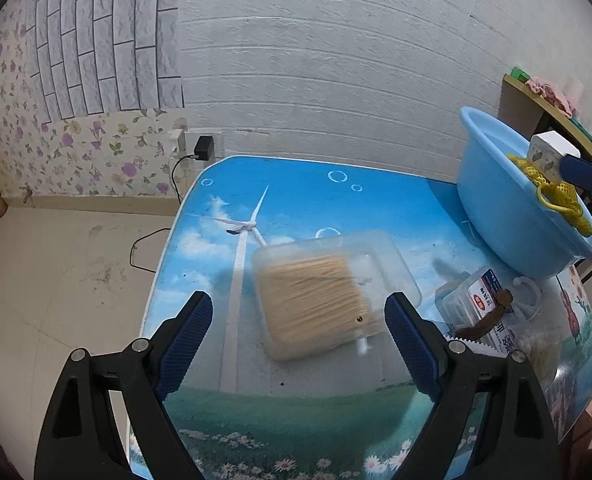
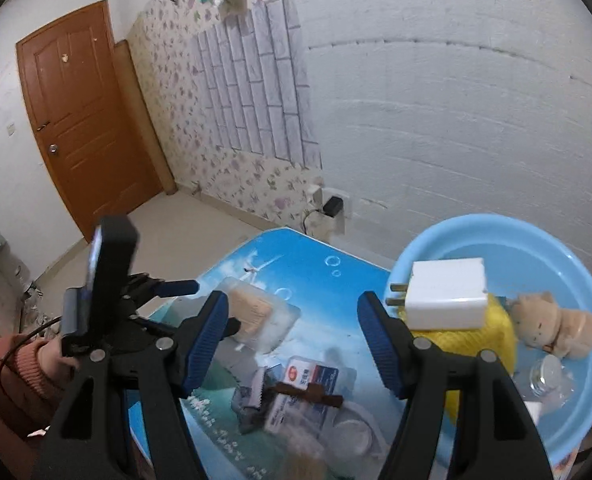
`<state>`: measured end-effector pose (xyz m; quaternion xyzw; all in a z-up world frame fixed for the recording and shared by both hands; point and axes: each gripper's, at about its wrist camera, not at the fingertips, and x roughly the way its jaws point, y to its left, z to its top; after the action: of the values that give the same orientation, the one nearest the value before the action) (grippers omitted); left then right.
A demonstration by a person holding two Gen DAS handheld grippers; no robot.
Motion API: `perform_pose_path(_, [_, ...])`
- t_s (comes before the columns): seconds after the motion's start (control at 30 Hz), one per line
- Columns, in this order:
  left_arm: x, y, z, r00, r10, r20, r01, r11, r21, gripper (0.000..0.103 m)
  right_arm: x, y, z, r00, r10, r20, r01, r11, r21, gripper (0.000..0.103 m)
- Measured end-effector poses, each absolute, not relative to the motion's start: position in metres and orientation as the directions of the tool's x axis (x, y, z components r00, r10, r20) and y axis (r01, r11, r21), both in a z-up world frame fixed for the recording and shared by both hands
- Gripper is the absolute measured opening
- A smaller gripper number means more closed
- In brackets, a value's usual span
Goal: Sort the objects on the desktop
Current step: 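Move both grippers back from the basin toward the stick box and swab bag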
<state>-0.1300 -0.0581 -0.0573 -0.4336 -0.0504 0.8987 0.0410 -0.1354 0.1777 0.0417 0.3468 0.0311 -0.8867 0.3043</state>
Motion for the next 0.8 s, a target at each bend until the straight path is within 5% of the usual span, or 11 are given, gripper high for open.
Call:
perform_pose_path(0.4, [-0.137,-0.044,-0.061,-0.607,0.148,-0.781,-0.087,-0.989,-0.120,0.091,-0.165,0.235,0.042,-0.673,-0.394,-0.626,0.349,-0.915,0.202,0.066])
perform_pose_path(0.8, [-0.154,-0.037,-0.079,-0.570,0.148,-0.808,-0.163,-0.984,-0.066,0.093,-0.121,0.233,0.047,-0.675,-0.409,-0.615,0.390,-0.904,0.173,0.066])
